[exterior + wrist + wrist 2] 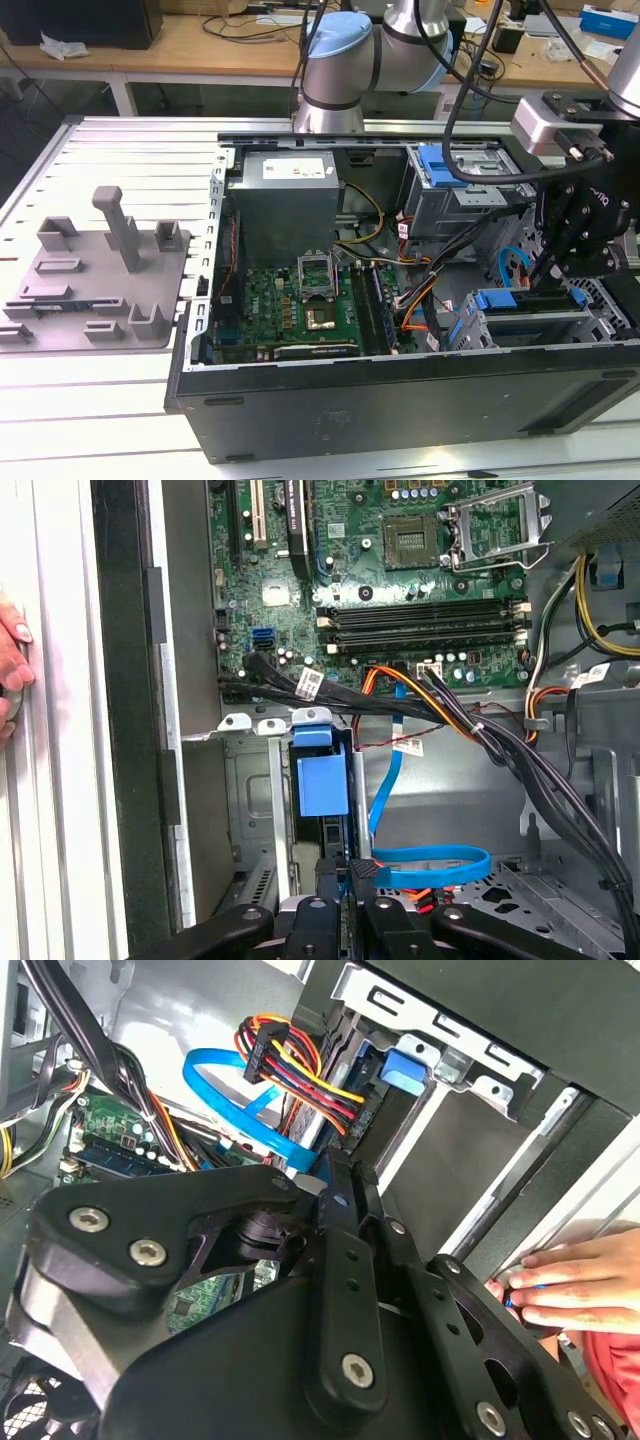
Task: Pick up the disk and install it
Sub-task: 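Insert the second disk wire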
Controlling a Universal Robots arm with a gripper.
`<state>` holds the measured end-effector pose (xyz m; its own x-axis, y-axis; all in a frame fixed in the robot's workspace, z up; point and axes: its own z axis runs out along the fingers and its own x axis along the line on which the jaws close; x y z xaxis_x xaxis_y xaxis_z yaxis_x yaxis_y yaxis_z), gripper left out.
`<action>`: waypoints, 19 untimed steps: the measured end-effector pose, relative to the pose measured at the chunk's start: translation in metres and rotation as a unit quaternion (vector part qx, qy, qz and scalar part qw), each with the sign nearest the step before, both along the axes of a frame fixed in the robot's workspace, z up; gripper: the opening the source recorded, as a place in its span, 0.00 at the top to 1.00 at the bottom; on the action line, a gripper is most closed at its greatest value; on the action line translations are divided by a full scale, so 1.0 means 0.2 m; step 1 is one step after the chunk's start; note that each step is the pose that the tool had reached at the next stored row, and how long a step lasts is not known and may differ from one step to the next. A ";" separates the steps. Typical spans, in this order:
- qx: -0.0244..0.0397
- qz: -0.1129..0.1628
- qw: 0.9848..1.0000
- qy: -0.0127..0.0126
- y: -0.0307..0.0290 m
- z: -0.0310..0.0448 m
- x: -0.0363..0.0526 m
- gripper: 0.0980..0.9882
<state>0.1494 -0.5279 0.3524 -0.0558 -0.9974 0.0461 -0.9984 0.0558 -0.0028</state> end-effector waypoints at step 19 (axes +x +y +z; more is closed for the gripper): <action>0.000 0.000 1.000 0.000 0.010 -0.001 0.003 0.93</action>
